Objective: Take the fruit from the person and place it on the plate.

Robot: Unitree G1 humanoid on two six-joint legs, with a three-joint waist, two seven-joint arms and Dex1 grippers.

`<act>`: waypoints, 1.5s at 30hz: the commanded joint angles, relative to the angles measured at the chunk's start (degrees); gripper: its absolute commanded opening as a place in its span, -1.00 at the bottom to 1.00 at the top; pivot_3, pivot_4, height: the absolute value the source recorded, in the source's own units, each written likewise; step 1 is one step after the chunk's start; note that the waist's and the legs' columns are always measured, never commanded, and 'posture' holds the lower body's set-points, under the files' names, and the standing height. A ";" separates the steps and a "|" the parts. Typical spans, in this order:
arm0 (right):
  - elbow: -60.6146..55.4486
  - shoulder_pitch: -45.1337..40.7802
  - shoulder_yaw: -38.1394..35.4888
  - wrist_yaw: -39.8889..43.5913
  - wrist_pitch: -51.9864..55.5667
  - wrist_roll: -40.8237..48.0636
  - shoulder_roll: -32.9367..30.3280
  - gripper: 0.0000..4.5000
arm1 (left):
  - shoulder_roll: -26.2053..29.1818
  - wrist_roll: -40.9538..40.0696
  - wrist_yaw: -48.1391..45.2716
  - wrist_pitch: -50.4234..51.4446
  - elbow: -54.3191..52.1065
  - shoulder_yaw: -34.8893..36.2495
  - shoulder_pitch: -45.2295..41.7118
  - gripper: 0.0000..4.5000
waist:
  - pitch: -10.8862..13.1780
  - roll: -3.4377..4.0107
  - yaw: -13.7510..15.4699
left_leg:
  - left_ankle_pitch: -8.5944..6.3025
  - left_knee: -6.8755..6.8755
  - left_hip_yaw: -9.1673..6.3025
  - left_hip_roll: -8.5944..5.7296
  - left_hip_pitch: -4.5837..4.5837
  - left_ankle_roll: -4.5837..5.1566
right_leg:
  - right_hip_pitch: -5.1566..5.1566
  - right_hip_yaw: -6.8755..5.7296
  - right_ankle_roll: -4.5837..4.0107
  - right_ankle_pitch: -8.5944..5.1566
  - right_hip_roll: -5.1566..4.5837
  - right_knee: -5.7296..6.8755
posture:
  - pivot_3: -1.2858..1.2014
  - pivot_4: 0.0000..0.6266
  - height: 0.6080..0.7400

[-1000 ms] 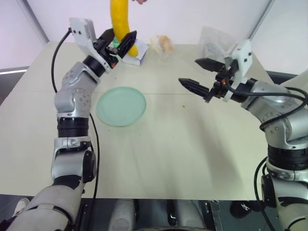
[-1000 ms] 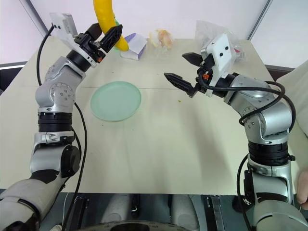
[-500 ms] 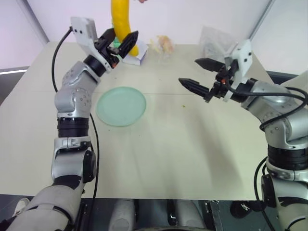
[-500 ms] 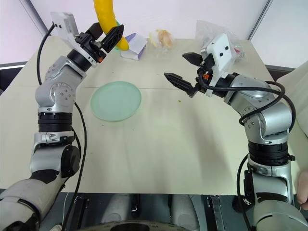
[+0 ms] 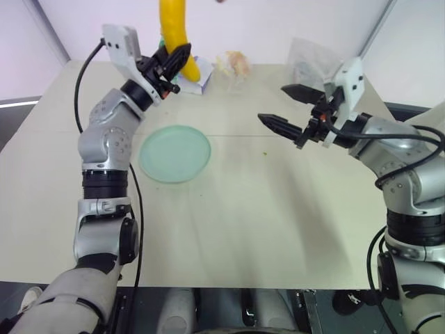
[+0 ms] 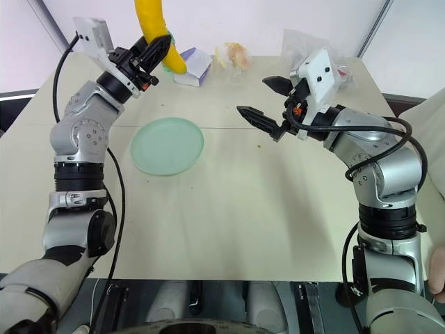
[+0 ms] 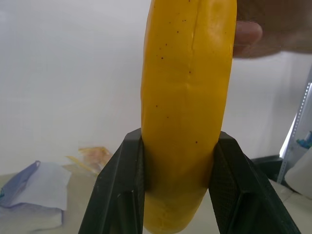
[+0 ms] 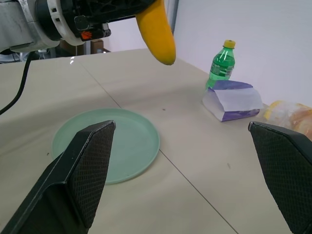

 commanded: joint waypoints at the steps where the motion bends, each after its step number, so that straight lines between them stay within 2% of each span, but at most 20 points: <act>1: -2.15 -1.21 -0.77 -0.42 -0.51 0.28 -0.31 1.00 | 1.19 -1.53 0.90 4.26 -7.15 0.13 3.60 -0.48 | 0.00 0.00 -0.12 | 0.00 -0.01 0.00 0.00 0.00 0.00 | 0.00 0.00 0.00 0.00 0.00 0.00 | 0.03 -0.52 0.87; 10: -5.37 3.74 -0.13 -0.06 1.13 0.81 -1.38 1.00 | 7.60 -3.31 2.73 18.51 -27.04 -0.45 27.04 -0.48 | 0.00 0.00 -1.08 | 0.00 -0.09 -0.03 0.04 -0.01 0.00 | -0.05 0.01 -0.01 -0.01 -0.02 0.01 | 0.03 -0.52 0.87; 15: -6.57 4.94 -0.18 -0.38 1.76 1.11 -1.30 1.00 | 7.35 -7.01 7.07 25.25 -33.64 2.40 33.33 -0.48 | 0.00 0.00 -1.08 | 0.00 -0.08 -0.07 0.02 0.01 0.00 | -0.04 0.01 -0.01 0.00 -0.07 0.04 | 0.03 -0.52 0.87; 19: -7.12 5.48 -0.23 -0.71 2.26 1.33 -1.17 1.00 | 4.49 -10.00 12.35 28.95 -34.25 5.49 33.95 -0.48 | 0.00 0.00 -1.08 | 0.00 -0.08 -0.13 0.01 0.02 0.00 | -0.03 0.01 -0.01 0.00 -0.06 0.04 | 0.03 -0.52 0.87; 25: -7.11 5.37 -0.14 -0.94 2.54 1.34 -1.10 1.00 | -3.28 -14.65 22.59 31.96 -28.36 12.72 31.62 -0.48 | 0.00 0.00 -1.11 | 0.00 -0.06 -0.17 0.00 0.02 0.00 | -0.02 0.01 -0.01 0.00 -0.05 0.05 | 0.03 -0.52 0.87; 35: -7.66 5.07 0.34 -1.43 2.95 1.30 -0.96 1.00 | -10.85 -22.27 26.50 32.21 -17.00 16.43 25.55 -0.48 | -0.01 -0.01 -0.94 | 0.00 -0.03 -0.13 -0.03 0.01 0.00 | 0.01 -0.03 -0.01 0.00 -0.05 0.04 | 0.03 -0.52 0.87; 45: -9.93 5.97 -0.46 -2.81 4.59 1.81 -1.31 1.00 | -15.55 -29.08 34.28 34.01 -17.88 17.64 25.40 -0.48 | 0.00 -0.02 -1.13 | 0.00 -0.03 -0.15 -0.02 0.02 0.00 | 0.01 -0.01 -0.01 0.00 -0.04 0.02 | 0.03 -0.52 0.87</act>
